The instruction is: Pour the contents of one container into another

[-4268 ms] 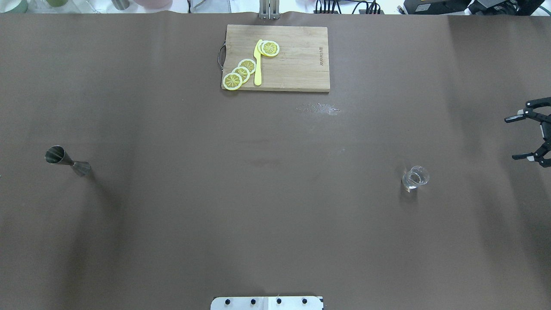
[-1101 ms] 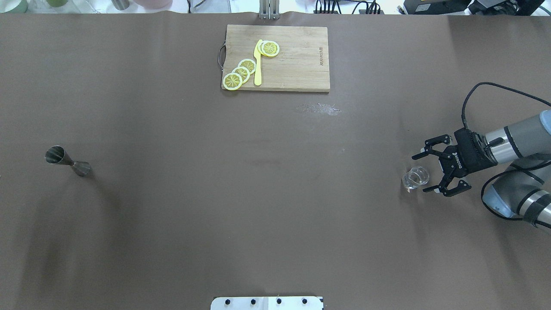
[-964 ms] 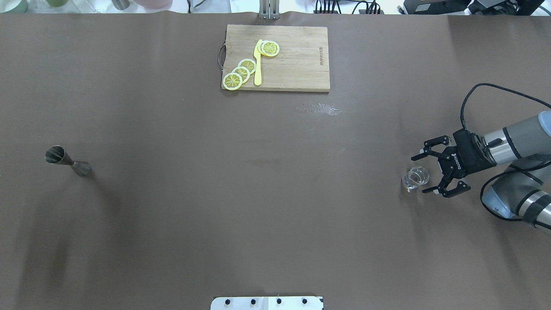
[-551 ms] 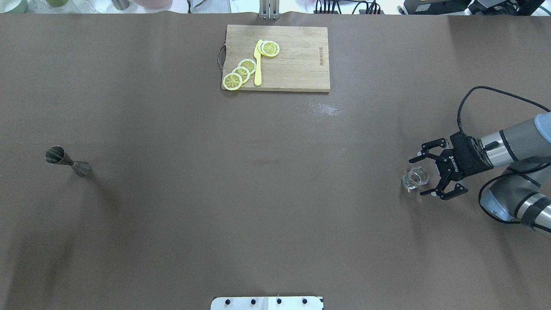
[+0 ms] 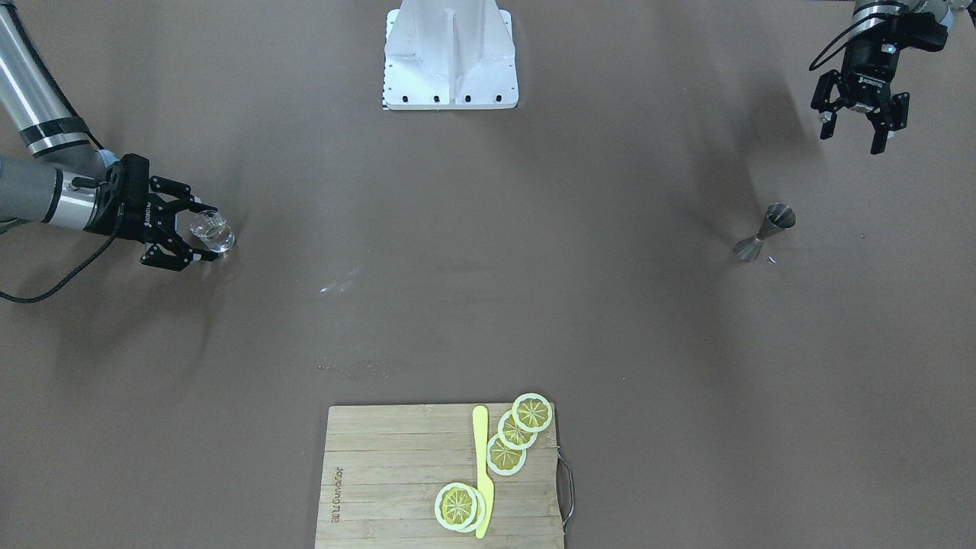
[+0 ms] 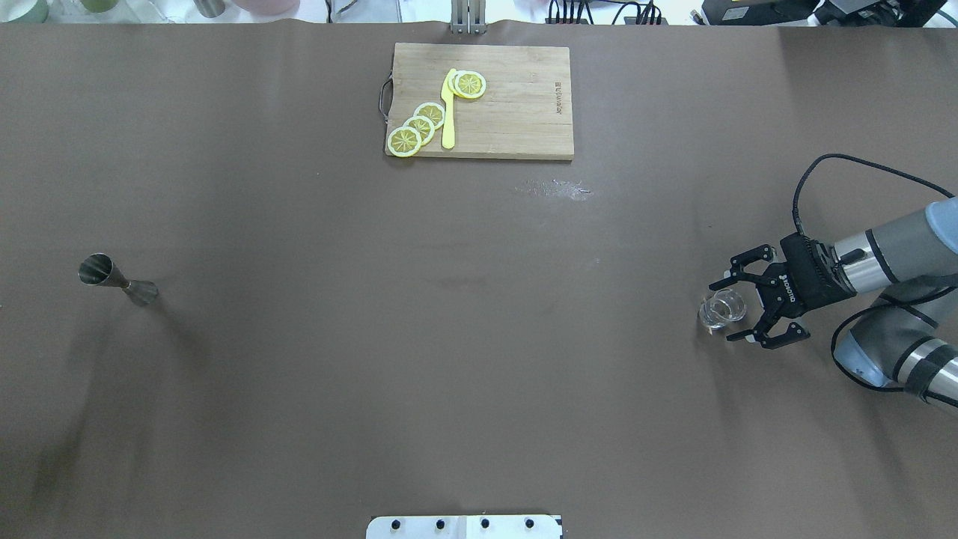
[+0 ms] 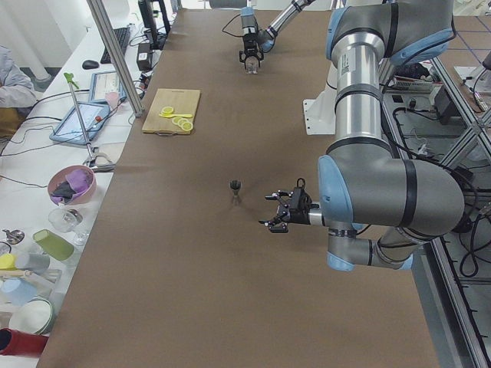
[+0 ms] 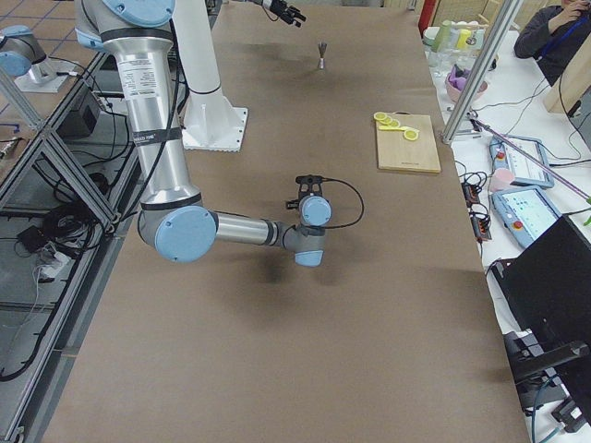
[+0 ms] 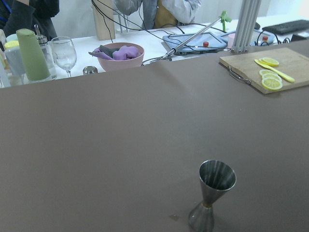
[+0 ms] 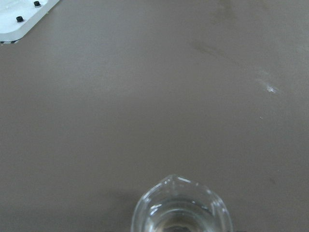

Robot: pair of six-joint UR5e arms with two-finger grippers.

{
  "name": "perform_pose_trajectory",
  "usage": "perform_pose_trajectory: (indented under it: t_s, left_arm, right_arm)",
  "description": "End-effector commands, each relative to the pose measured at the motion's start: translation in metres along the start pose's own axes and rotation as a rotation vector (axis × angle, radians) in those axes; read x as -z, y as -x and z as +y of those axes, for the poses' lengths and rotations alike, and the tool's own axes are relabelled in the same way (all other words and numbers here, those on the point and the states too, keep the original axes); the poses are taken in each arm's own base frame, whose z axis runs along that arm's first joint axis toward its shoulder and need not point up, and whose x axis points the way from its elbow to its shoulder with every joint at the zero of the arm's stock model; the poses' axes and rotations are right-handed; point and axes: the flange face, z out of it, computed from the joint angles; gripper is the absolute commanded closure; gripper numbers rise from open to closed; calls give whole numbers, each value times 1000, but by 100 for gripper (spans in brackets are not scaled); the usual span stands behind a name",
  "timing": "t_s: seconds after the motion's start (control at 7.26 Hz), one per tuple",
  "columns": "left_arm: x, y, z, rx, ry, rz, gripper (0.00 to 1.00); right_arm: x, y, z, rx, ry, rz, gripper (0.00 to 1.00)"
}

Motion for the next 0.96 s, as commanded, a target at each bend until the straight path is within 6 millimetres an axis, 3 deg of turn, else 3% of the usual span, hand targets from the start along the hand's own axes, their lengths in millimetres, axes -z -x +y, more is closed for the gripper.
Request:
perform_pose_trajectory:
  t_s: [0.0,0.14,0.55,0.83]
  left_arm:
    - [-2,1,14,-126,-44,-42,2]
    - [-4,-14,28,-135,-96,-59,2]
    - [-12,-19,68,72,-238,-39,2]
    - [-19,-21,70,16,-245,-69,2]
  right_arm:
    - [-1,1,2,-4,3,-3,20]
    - [-1,1,2,-4,3,-3,23]
    - [-1,1,2,-3,3,-3,37]
    - [-1,2,4,-7,4,-5,56]
